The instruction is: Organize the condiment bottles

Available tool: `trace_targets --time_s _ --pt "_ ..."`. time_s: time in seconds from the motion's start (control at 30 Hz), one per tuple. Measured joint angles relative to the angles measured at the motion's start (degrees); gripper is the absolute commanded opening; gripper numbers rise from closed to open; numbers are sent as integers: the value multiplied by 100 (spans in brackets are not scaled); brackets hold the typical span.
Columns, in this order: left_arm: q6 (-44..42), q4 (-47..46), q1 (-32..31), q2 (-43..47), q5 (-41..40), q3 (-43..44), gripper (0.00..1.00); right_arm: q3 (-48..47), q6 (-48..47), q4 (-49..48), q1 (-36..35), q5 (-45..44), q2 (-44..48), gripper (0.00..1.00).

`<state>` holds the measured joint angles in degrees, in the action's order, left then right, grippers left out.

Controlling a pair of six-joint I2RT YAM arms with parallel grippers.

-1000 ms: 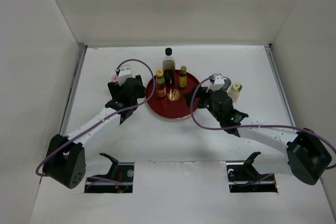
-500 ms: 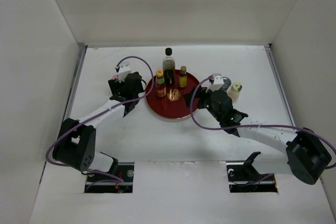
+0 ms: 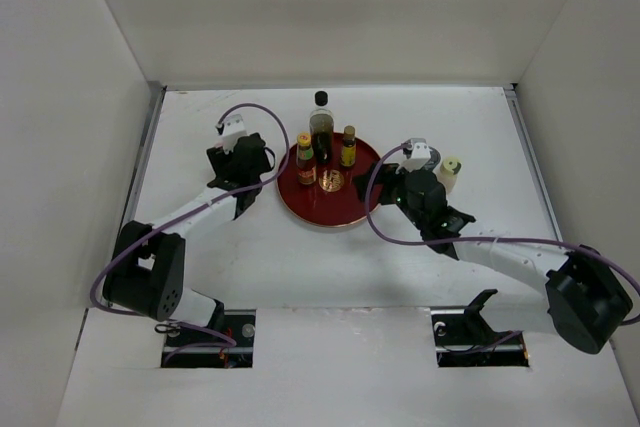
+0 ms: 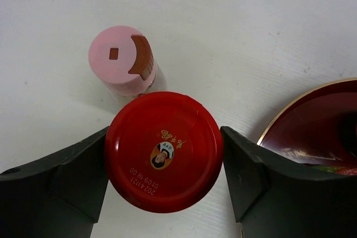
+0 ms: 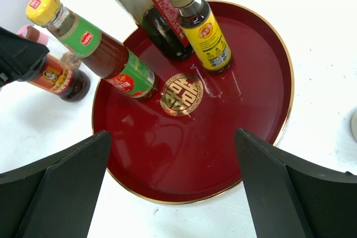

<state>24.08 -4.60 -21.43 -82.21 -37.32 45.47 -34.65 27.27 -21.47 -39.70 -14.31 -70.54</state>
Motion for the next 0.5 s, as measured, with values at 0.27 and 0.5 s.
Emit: trace_targets --time_s 0.27,0.5 --pt "85 -35 118 0 201 -11 74 0 2 0 -2 2 7 98" --pt "72 -131 144 22 256 -59 33 0 2 0 -2 2 26 98"
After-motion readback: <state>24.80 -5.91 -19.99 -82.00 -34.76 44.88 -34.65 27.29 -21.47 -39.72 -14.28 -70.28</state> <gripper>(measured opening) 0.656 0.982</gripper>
